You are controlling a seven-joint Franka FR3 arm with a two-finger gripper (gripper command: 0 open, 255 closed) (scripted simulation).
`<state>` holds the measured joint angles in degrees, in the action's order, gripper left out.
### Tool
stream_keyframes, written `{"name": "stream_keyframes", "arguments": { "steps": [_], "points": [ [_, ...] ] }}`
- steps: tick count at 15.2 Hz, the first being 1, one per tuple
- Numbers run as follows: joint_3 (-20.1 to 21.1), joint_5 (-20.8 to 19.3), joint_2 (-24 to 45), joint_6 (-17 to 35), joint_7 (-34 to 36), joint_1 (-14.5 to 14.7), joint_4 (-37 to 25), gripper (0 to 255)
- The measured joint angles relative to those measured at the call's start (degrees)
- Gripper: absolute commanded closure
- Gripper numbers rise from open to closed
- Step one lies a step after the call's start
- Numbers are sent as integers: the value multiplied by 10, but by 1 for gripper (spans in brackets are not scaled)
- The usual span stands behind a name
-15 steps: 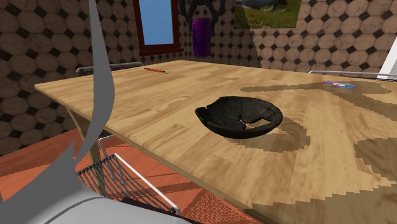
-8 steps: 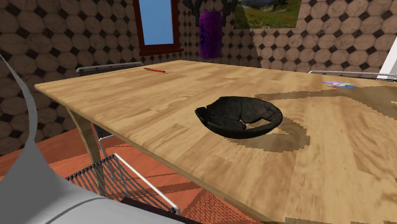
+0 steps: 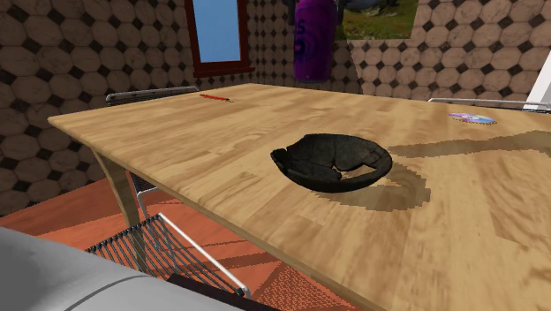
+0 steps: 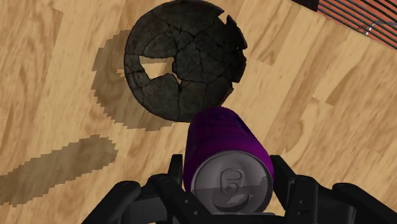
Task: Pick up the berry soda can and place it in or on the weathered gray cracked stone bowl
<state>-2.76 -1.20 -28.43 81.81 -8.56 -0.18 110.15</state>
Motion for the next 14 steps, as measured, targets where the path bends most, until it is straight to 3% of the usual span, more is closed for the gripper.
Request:
{"name": "stream_keyframes", "arguments": {
  "steps": [7, 14],
  "points": [
    [-39, -28, -97, -30, -52, -18, 65, 255],
    [-41, -32, -125, 8, -52, -20, 132, 255]
  ]
}}
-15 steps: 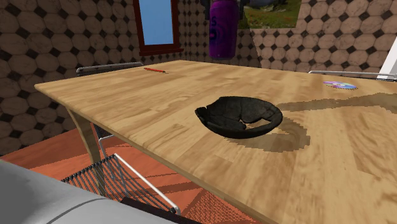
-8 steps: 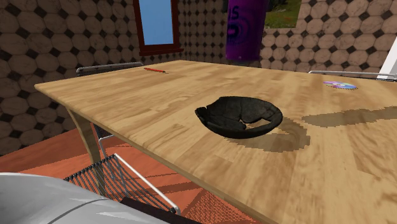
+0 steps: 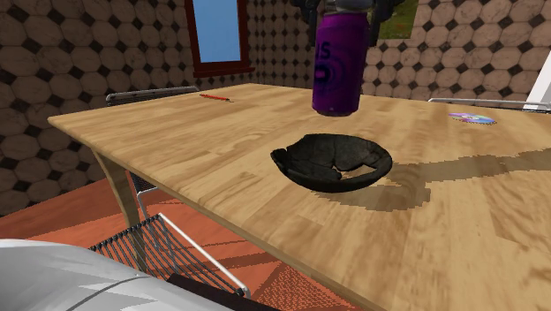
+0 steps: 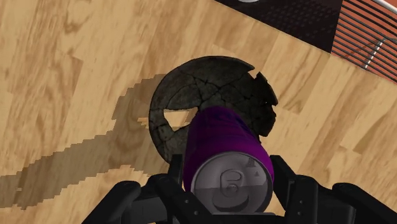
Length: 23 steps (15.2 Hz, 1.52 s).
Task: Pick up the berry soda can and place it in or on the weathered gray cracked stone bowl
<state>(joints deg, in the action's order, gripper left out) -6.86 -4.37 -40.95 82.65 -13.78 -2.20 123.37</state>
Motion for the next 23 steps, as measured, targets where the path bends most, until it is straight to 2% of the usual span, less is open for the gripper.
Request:
{"name": "stream_keyframes", "arguments": {
  "steps": [10, 17, 18, 23],
  "points": [
    [-3, -4, -28, 73, 3, -3, 102, 255],
    [-4, -5, -29, 83, 2, -3, 112, 255],
    [-4, -5, -29, 83, 2, -3, 112, 0],
    [-4, -5, -29, 83, 2, -3, 112, 0]
  ]
}}
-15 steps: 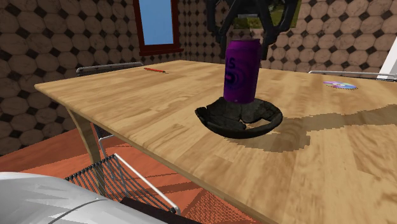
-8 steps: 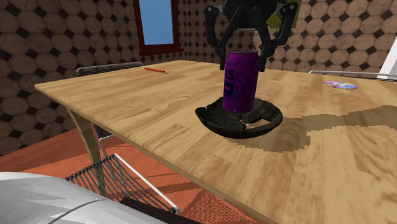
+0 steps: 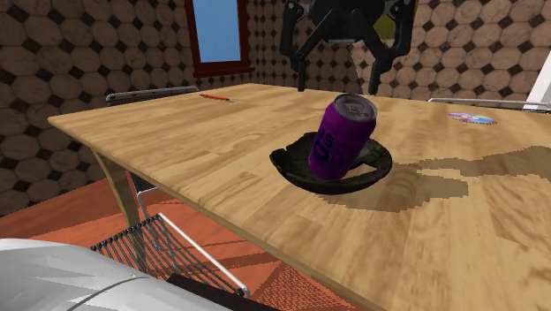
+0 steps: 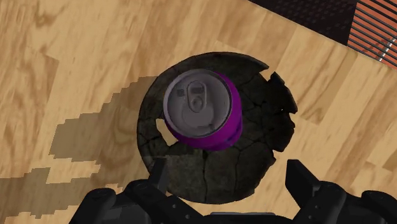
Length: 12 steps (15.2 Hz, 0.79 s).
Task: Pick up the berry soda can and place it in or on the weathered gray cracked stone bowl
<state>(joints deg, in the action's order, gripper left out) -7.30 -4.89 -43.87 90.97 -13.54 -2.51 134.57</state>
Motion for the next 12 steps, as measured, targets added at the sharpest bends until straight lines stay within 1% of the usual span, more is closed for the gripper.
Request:
{"name": "stream_keyframes", "arguments": {
  "steps": [2, 5, 6, 12],
  "points": [
    [1, 1, 2, -8, 0, 0, -10, 0],
    [2, 2, 14, -50, -3, 1, -65, 0],
    [2, 3, 18, -56, -2, 2, -75, 0],
    [4, 4, 22, -66, -2, 2, -88, 0]
  ]
}}
